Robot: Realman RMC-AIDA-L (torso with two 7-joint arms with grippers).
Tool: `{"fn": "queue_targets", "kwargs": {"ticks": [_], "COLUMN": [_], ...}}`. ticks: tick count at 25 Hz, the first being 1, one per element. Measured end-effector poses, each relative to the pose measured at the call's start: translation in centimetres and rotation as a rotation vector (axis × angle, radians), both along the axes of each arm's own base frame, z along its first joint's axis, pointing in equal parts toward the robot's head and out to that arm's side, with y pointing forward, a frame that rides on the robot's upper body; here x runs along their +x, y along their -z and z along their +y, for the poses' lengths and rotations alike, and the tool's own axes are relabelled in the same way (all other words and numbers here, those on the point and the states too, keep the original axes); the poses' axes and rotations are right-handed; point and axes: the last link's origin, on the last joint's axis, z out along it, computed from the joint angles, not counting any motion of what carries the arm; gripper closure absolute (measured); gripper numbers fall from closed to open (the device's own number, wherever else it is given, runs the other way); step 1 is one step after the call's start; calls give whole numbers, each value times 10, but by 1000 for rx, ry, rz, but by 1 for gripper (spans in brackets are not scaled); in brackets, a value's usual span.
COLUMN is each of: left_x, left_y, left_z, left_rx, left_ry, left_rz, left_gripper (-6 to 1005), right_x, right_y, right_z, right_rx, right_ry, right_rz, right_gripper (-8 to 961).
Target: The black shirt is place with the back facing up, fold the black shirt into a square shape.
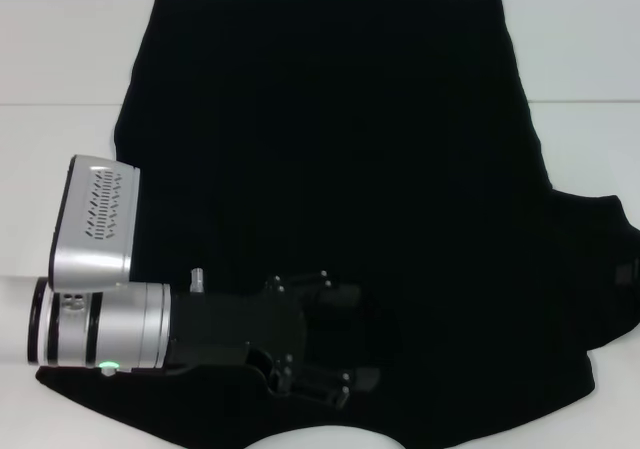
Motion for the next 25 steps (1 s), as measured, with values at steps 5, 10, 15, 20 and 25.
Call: {"fn": "queue_targets", "kwargs": {"ticks": [5, 10, 15, 20, 25], "left_x": [-1, -2, -2, -2, -3], "left_y": [-1, -1, -1, -3, -3], "left_z": [0, -1, -1, -3, -4], "left_rx": [3, 5, 10, 15, 12], "left_ry": [-2, -5, -12, -24, -32], "left_rz": [1, -1, -9, -31, -41], "left_gripper": [50, 50, 50, 51, 51], "right_x": [-1, 1, 4, 9, 16], "right_y": [2, -2, -7, -10, -16], "right_z": [0, -1, -1, -3, -6], "right_rx": [7, 42, 97, 140, 174], "right_ry": [0, 1, -26, -37, -35], "right_rz": [12, 31, 54, 49, 43], "right_gripper": [554, 741, 842, 927, 948]}}
